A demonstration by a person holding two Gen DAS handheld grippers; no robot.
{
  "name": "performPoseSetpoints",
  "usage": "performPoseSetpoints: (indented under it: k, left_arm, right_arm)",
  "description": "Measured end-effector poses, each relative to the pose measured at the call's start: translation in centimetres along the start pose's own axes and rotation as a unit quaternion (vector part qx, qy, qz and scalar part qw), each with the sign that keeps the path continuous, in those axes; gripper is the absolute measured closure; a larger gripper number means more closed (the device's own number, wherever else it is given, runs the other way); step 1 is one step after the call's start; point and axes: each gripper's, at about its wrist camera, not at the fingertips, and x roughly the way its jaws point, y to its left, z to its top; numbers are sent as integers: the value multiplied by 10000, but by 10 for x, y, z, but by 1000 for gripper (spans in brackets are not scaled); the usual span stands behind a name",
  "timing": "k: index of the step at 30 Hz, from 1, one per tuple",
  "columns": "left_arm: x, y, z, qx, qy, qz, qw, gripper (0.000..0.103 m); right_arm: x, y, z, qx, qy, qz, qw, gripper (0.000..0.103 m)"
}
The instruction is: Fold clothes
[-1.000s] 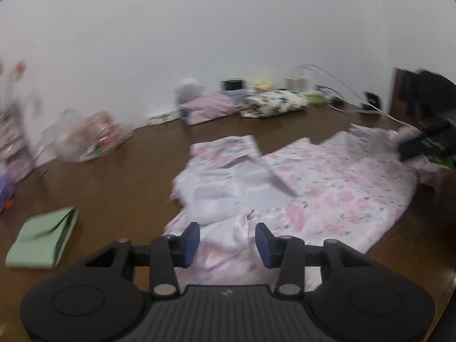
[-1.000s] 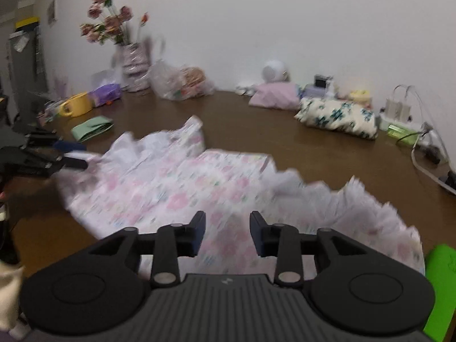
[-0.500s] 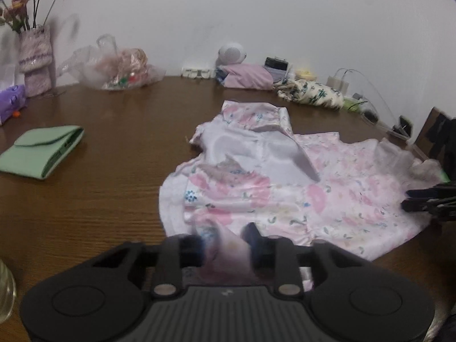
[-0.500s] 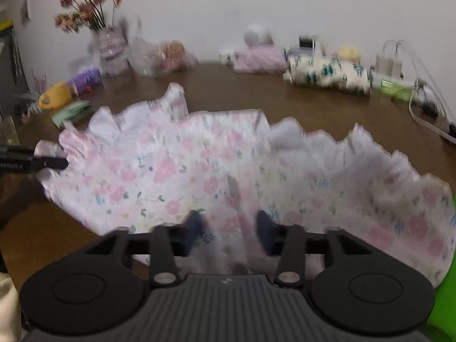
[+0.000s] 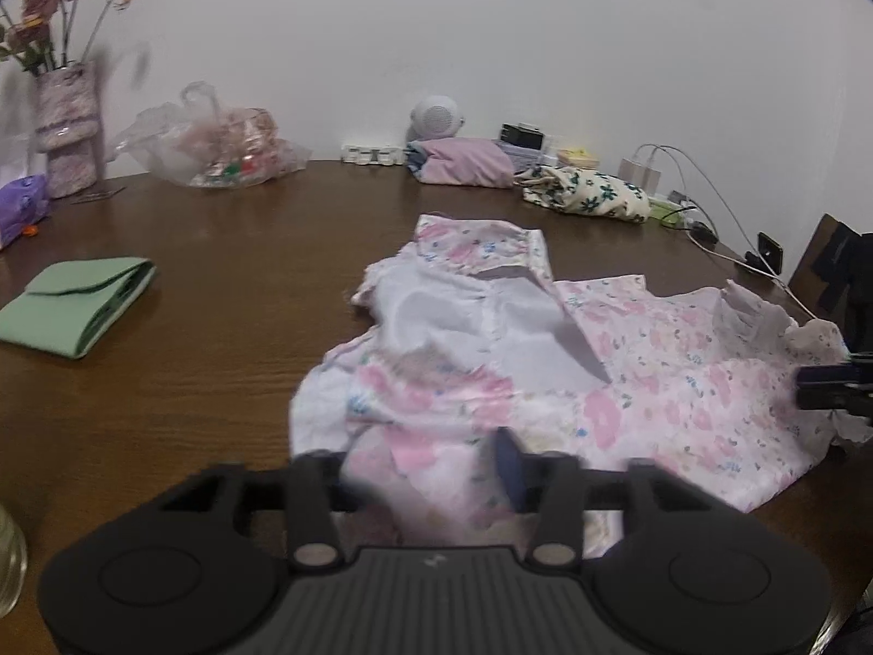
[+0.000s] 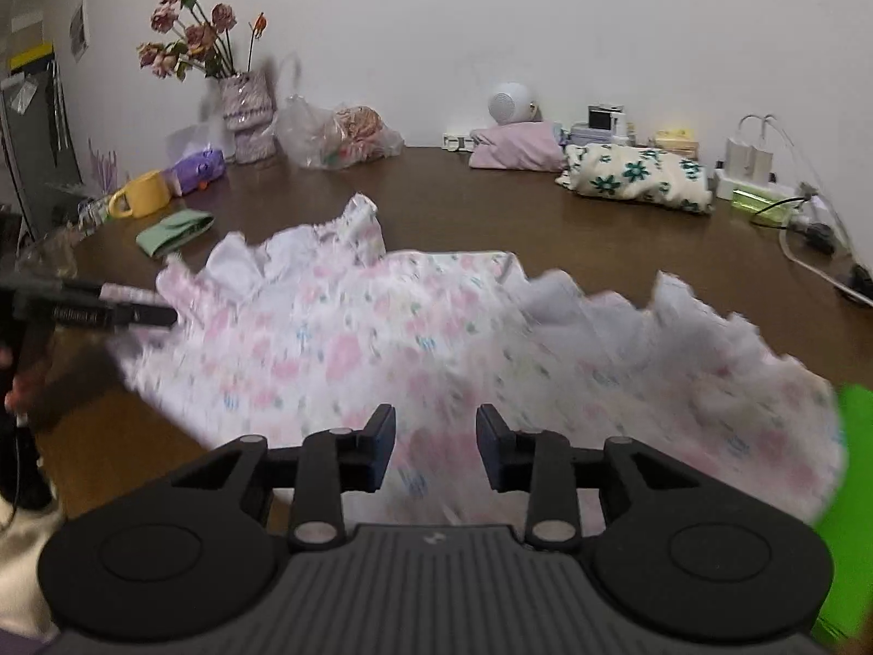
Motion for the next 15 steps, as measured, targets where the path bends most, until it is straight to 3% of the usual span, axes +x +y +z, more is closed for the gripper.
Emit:
performPoseSetpoints:
  k: [5,6,8,9,13,15]
  left_arm:
    - [-3,-8,5,118,-277,-42,9995,100]
    - [-6,-8,6,93,-379,-58,9992,101]
    - [-10,-10,11,102,-555,-49,9984,101]
    - [-8,-10,12,121,-584,-23,9982,101]
    - [9,-8,14,168,-411,119,9989,100]
    - [20,-8,12,168,-160,207,9995,91]
  right_arm:
    - [36,9,7,74,253,-10,9997,71]
    - [39,11,6,48,289,-15,9996,73]
    - [40,14,1,10,306,-41,9995,94]
    - [39,14,0,41,268,-76,9996,94]
    - [35,9,-3,171,193,-355,9990,99]
    - [36,10,-5,98,220,-466,9986,99]
